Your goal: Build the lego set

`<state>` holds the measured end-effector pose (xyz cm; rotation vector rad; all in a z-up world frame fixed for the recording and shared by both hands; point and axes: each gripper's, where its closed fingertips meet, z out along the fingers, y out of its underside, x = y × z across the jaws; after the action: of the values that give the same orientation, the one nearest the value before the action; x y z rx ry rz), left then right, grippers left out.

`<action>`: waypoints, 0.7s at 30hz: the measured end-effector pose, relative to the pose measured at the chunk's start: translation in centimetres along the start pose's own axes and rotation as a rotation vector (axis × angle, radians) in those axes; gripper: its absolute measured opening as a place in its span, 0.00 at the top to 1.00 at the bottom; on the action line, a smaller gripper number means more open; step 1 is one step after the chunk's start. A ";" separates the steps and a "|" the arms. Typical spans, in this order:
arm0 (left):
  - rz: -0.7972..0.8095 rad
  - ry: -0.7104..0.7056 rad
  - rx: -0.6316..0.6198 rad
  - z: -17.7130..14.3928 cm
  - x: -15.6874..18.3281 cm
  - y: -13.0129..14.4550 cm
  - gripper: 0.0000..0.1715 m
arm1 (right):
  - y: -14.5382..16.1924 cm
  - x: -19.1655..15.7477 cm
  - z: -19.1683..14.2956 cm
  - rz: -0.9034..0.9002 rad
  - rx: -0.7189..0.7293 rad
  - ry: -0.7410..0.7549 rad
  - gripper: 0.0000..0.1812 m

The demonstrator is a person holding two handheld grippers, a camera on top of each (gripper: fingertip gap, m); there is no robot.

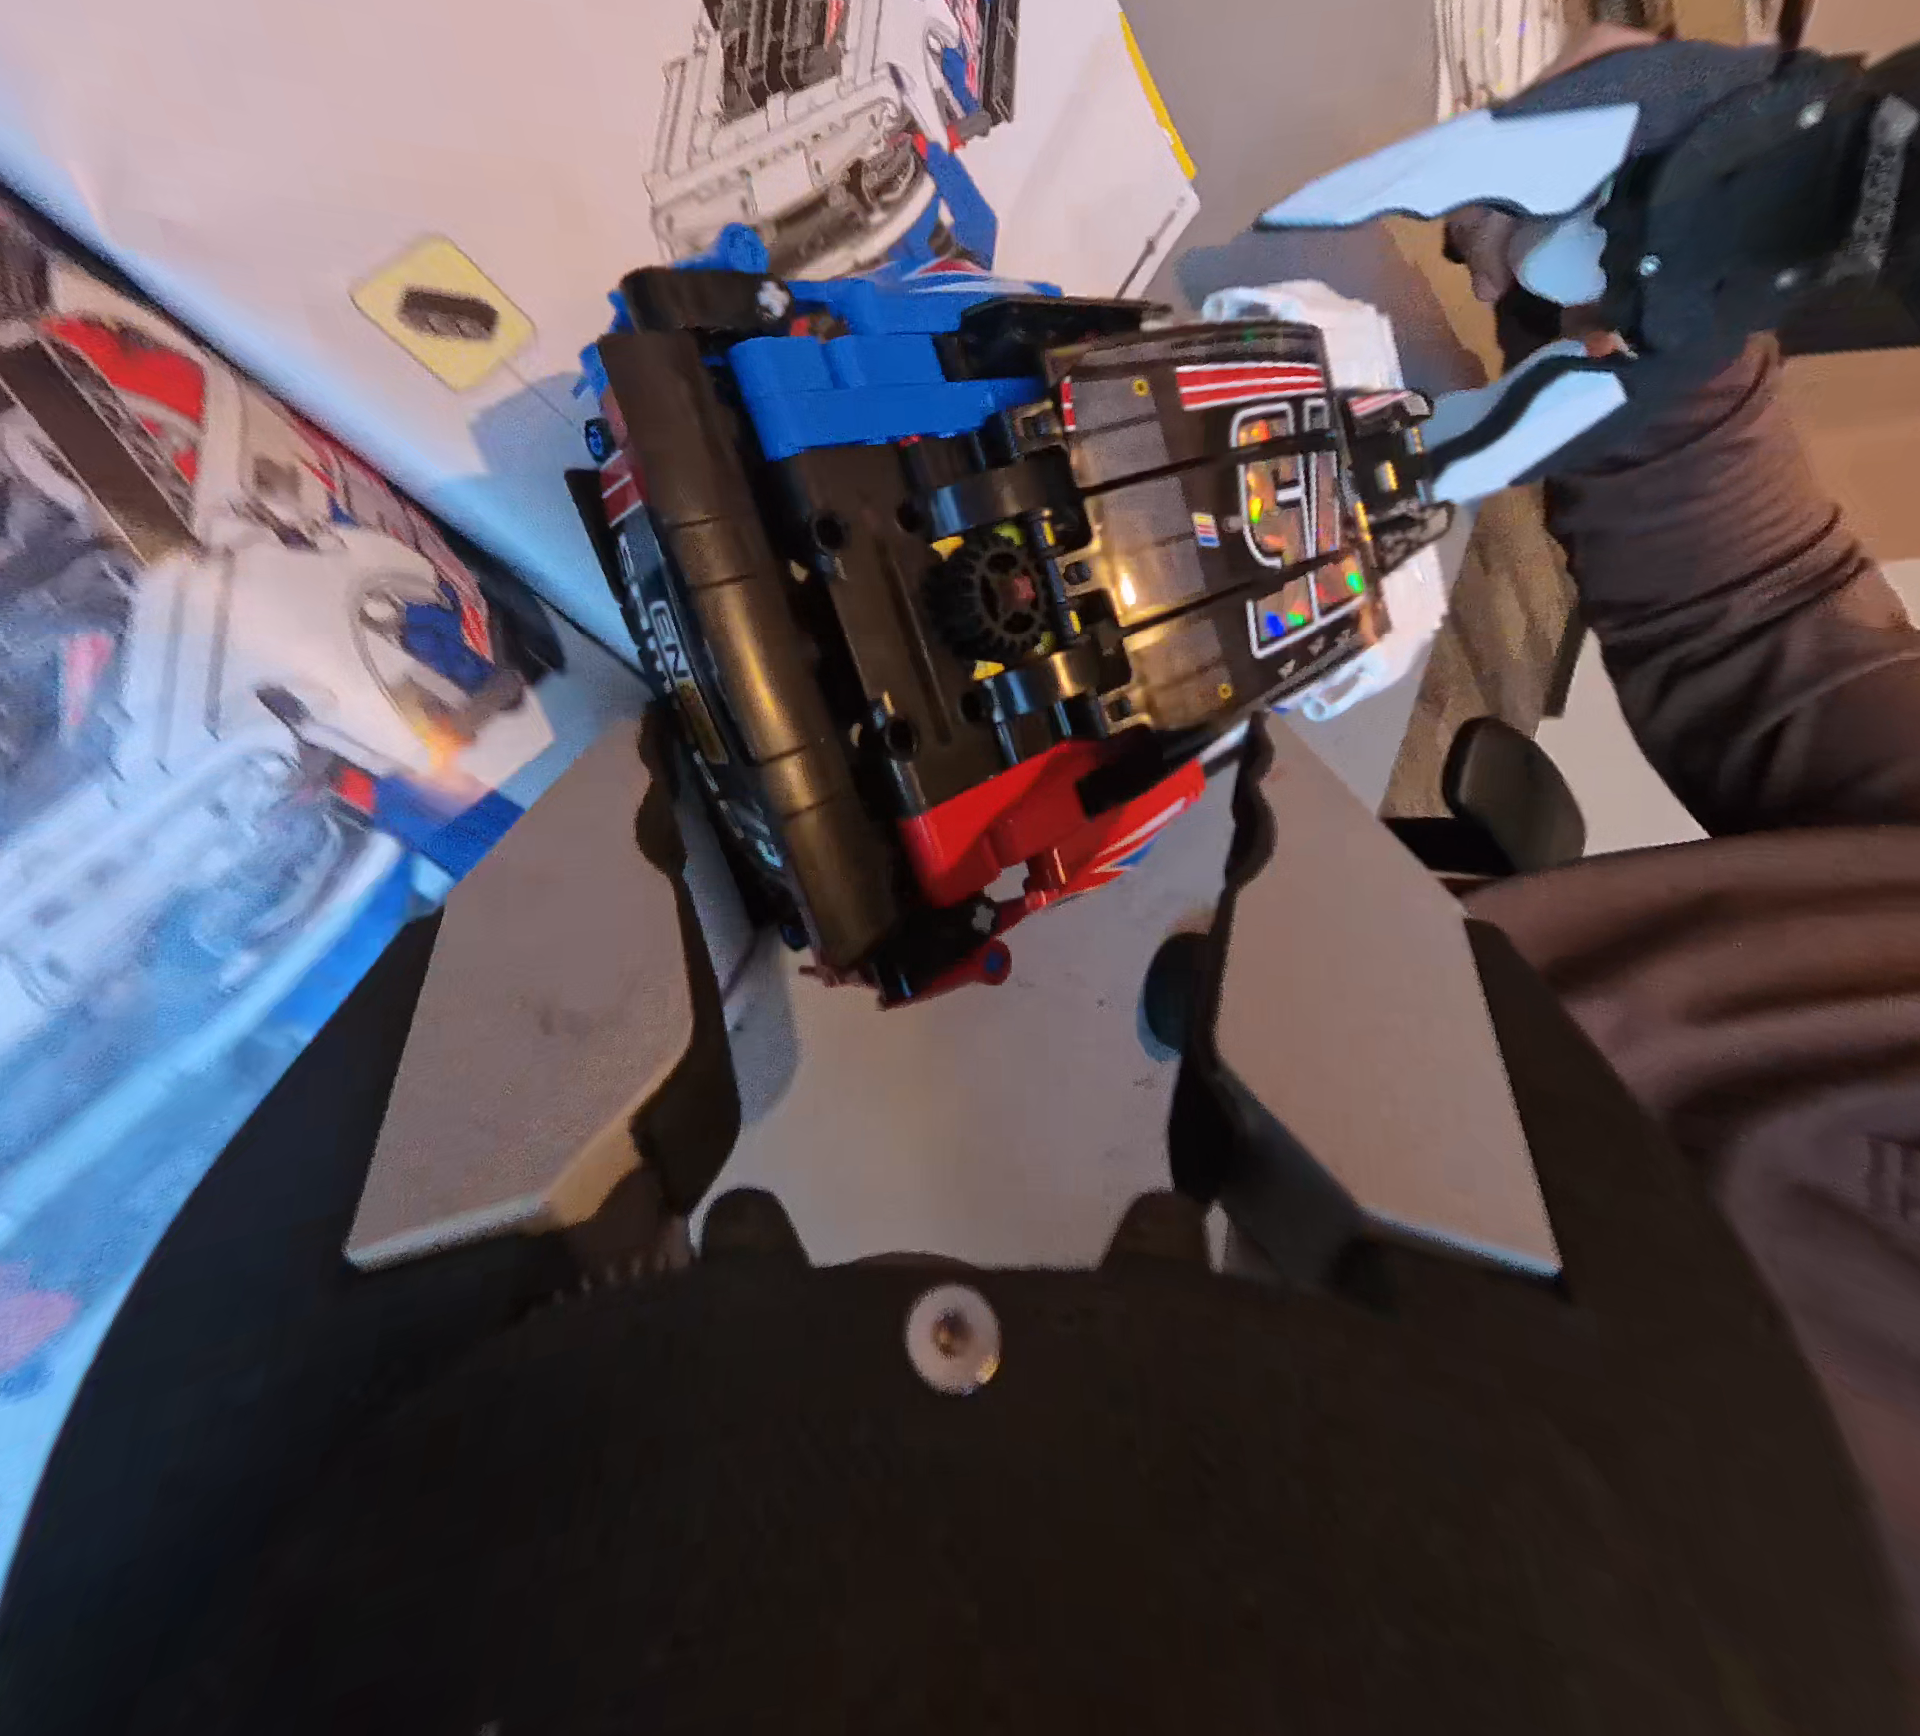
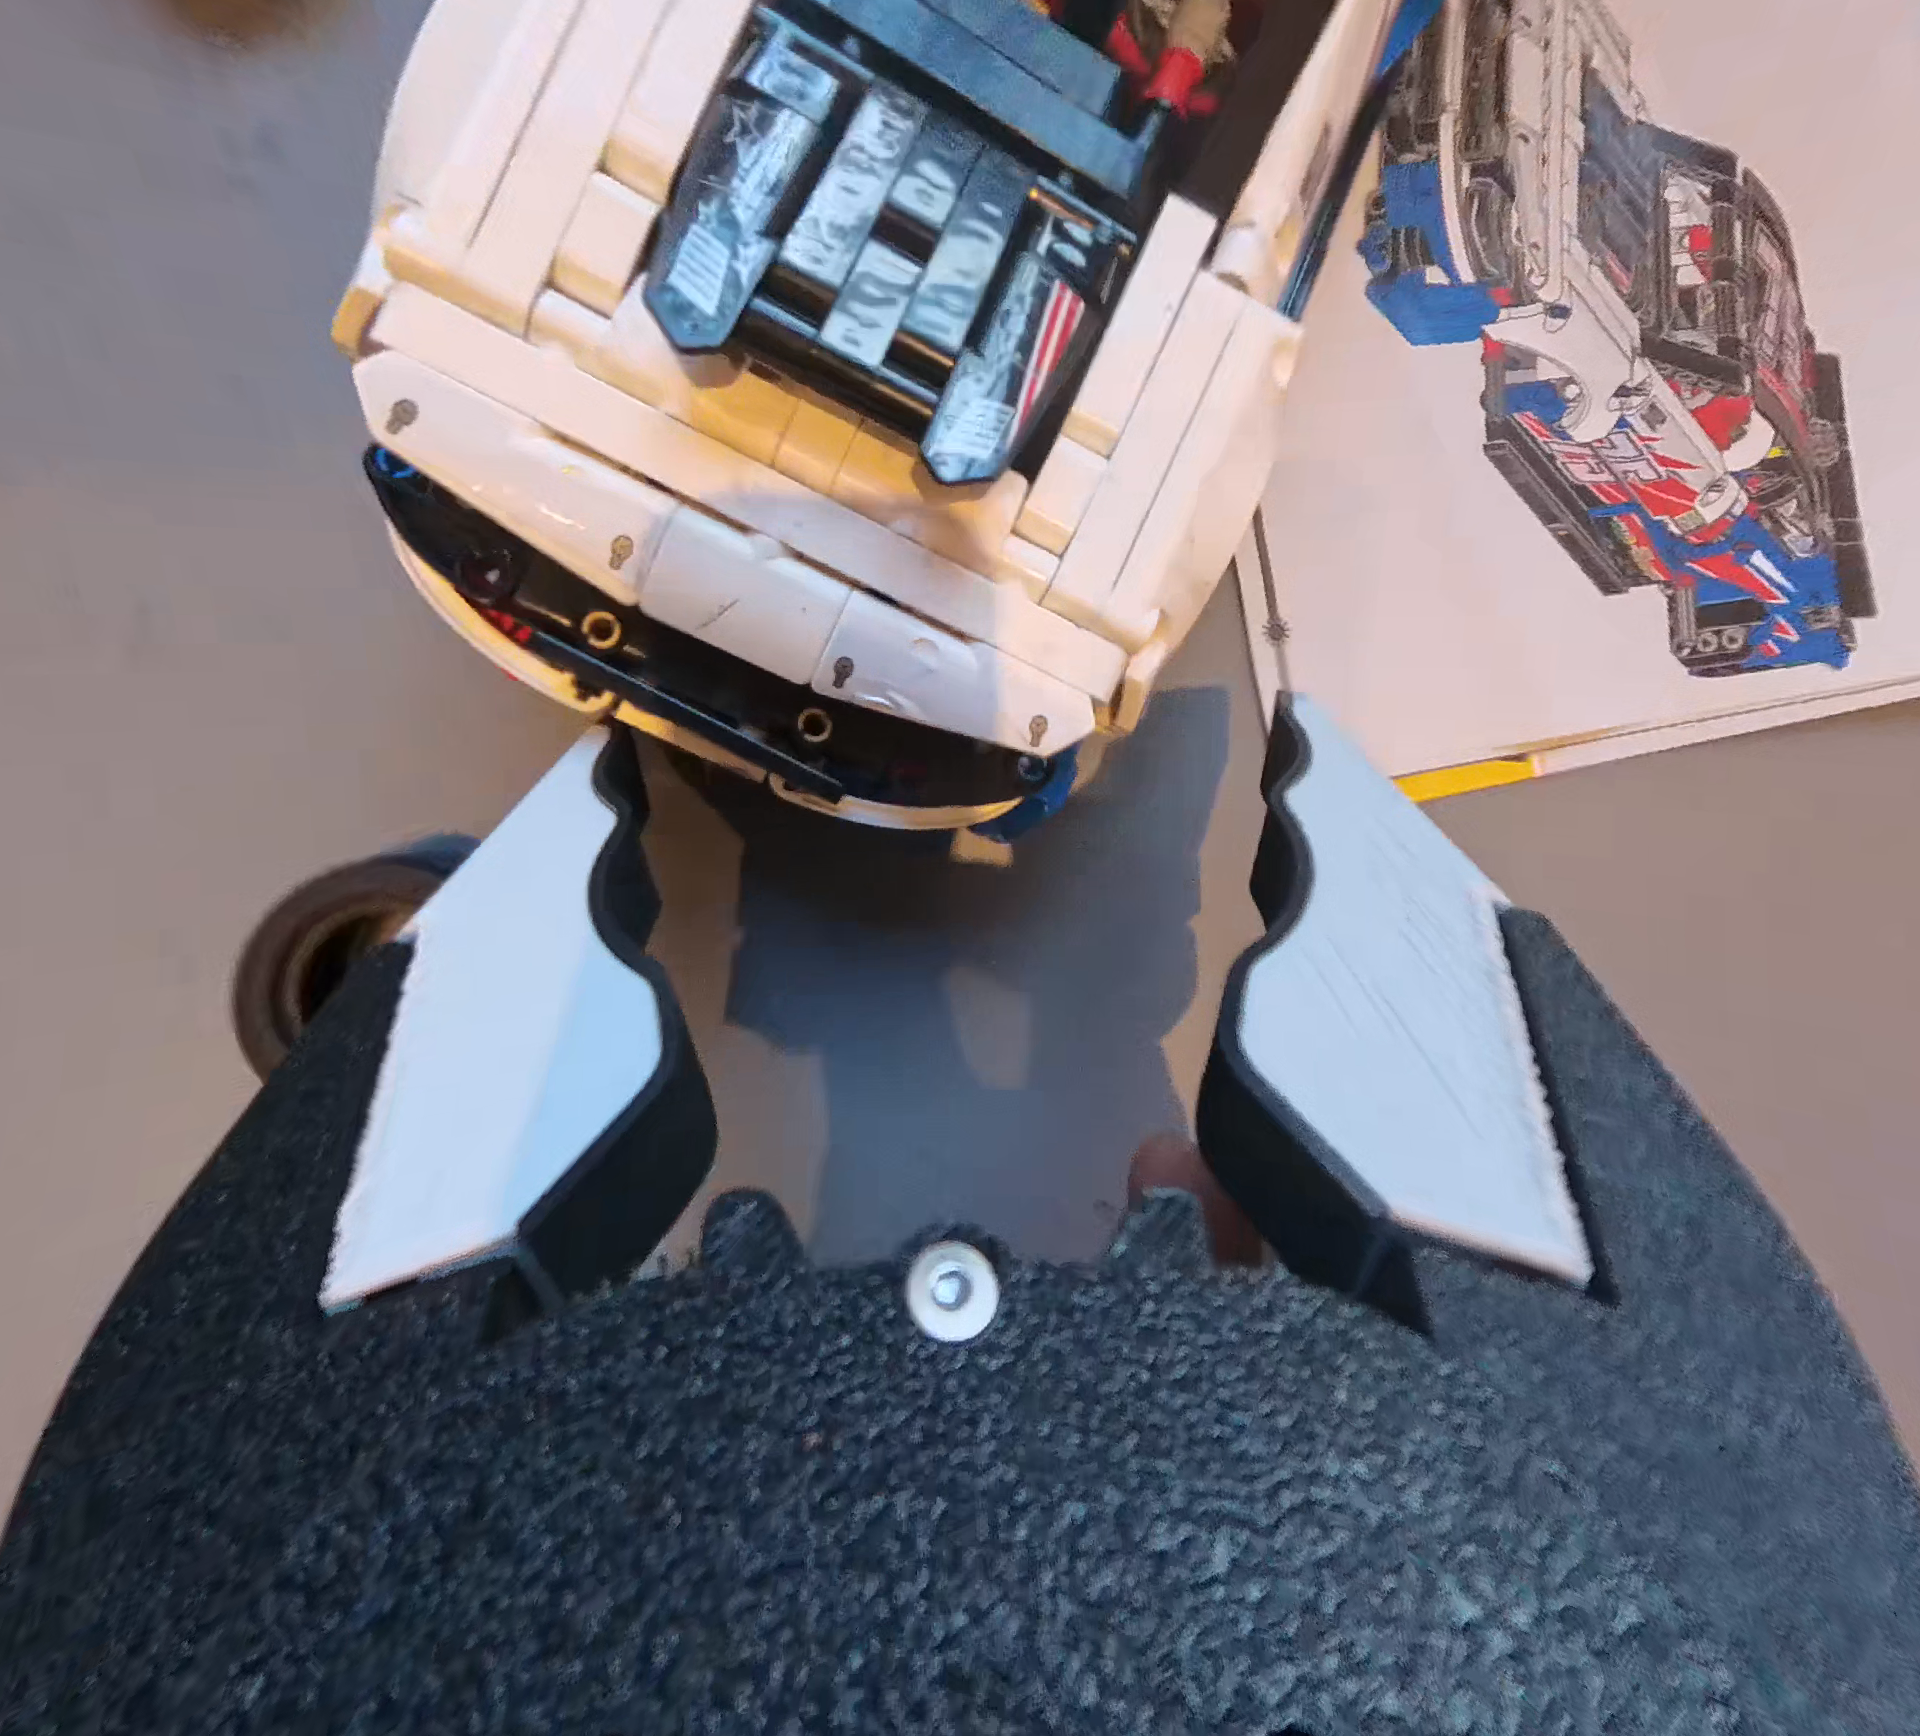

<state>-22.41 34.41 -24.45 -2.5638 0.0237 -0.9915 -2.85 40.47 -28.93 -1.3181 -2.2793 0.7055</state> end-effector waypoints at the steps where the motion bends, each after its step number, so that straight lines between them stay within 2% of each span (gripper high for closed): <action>1: -0.004 -0.005 0.018 -0.1 0.4 0.5 0.39 | 0.4 0.3 0.0 -0.024 -0.014 -0.007 0.35; 5: -0.037 -0.021 0.083 -0.1 1.9 2.8 0.39 | 2.2 2.1 -0.2 -0.068 -0.068 -0.018 0.37; 9: -0.061 -0.042 0.113 0.6 2.9 5.5 0.38 | 3.0 3.0 -0.1 -0.042 -0.054 -0.071 0.33; 13: -0.079 -0.051 0.188 0.4 3.5 6.7 0.41 | 3.4 3.2 0.2 -0.011 -0.040 -0.110 0.31; 15: -0.077 -0.039 0.217 0.4 3.6 7.3 0.44 | 3.5 3.1 0.0 0.007 -0.028 -0.114 0.35; 18: -0.056 -0.026 0.231 0.8 3.1 8.5 0.49 | 3.8 3.3 -1.4 0.070 0.021 -0.089 0.39; 21: -0.015 -0.045 0.289 -0.4 2.3 8.4 0.49 | 4.1 2.7 -3.8 0.180 0.099 -0.108 0.41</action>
<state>-19.90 26.15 -25.71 -2.3233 -0.1415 -0.8720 0.84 45.38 -28.20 -1.4827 -2.1945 0.9592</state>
